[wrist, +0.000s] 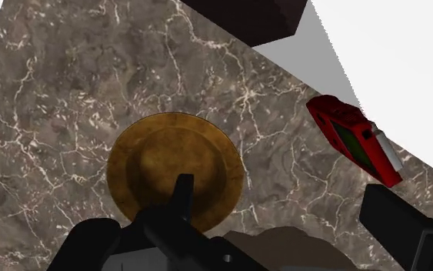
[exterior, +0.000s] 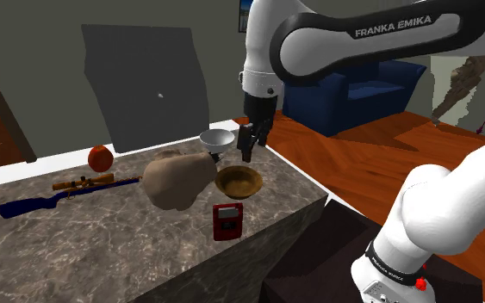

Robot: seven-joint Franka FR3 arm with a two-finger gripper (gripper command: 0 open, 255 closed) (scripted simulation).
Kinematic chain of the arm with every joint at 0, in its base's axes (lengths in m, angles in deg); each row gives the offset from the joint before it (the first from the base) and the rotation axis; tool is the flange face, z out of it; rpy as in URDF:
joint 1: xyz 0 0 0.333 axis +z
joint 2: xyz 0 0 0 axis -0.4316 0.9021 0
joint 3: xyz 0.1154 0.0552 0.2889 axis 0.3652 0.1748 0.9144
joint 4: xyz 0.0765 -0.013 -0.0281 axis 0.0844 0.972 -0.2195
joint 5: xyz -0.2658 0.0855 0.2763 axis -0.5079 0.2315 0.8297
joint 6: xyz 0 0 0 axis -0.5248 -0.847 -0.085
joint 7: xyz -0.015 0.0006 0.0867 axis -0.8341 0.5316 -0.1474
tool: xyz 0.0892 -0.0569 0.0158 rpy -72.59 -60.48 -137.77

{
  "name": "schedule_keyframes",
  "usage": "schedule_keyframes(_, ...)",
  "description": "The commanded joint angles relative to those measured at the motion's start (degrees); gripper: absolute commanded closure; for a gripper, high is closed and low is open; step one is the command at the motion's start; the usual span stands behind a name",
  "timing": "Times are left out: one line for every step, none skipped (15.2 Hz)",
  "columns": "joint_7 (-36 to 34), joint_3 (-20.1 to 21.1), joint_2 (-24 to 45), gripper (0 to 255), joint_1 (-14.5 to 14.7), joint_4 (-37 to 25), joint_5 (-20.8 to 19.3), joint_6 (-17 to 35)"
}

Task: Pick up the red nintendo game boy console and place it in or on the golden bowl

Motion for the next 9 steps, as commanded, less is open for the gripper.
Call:
schedule_keyframes(-0.46, 1.72, 3.52, 0, 0.88, -1.84, 0.04, 0.78)
schedule_keyframes(-0.73, 2.58, 5.2, 0, 1.33, -2.6, 0.0, 1.25)
schedule_keyframes(-1.02, 3.45, 6.89, 0, 1.75, -3.39, -0.08, 1.7)
schedule_keyframes(-1.33, 4.31, 8.6, 0, 2.18, -4.21, -0.21, 2.12)
schedule_keyframes(-1.65, 5.16, 10.33, 0, 2.61, -5.07, -0.39, 2.52)
schedule_keyframes(-1.99, 6.0, 12.07, 0, 3.04, -5.96, -0.62, 2.9)
schedule_keyframes(-2.35, 6.83, 13.83, 0, 3.48, -6.88, -0.91, 3.25)
schedule_keyframes(-2.73, 7.64, 15.61, 0, 3.93, -7.83, -1.25, 3.56)
schedule_keyframes(-3.13, 8.44, 17.41, 0, 4.39, -8.81, -1.64, 3.85)
